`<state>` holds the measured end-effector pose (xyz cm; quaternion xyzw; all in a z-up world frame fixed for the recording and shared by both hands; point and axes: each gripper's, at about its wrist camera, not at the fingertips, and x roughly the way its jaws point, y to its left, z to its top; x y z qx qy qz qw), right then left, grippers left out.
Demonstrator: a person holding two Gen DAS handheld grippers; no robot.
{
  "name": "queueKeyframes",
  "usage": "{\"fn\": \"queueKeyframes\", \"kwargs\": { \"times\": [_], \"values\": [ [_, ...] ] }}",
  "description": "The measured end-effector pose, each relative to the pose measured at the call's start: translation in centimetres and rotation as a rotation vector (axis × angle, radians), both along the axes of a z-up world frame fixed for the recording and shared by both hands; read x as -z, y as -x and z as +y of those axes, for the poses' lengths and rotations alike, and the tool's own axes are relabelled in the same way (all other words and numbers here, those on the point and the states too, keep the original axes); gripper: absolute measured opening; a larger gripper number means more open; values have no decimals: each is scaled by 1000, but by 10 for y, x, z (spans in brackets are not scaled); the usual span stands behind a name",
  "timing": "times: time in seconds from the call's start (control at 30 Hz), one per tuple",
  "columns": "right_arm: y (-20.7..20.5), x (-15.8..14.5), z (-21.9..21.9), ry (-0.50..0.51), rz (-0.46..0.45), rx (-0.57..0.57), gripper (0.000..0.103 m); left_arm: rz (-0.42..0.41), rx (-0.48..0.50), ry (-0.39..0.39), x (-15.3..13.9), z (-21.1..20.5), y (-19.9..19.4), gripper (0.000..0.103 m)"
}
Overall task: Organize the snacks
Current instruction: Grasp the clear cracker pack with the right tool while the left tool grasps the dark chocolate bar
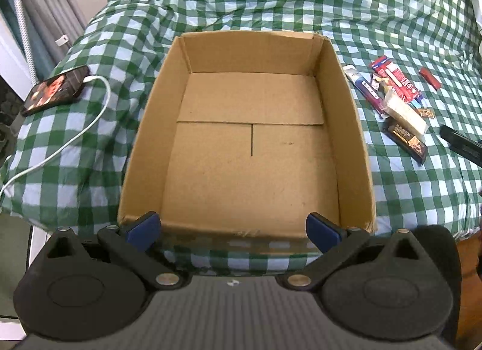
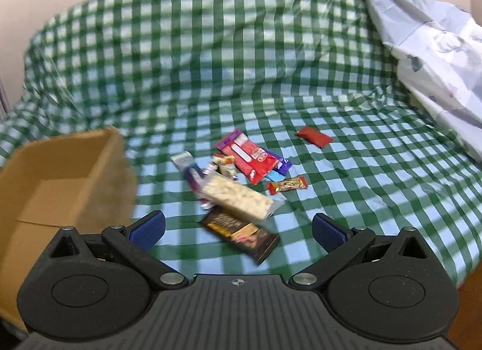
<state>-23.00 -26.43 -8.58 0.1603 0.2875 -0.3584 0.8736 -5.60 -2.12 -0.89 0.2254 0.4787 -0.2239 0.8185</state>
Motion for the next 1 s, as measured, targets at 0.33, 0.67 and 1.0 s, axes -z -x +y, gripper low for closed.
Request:
{"fn": "queueKeyframes", "kwargs": {
  "times": [0.33, 0.67, 1.0],
  "values": [
    [-100, 71, -93, -27, 158, -163, 103, 5, 32, -46, 8, -60, -16, 103],
    [-74, 91, -115, -79, 138, -212, 38, 10, 170, -6, 13, -139, 0, 103],
    [44, 75, -138, -182, 77, 69, 38, 87, 317, -16, 93, -279, 27, 103]
  ]
}}
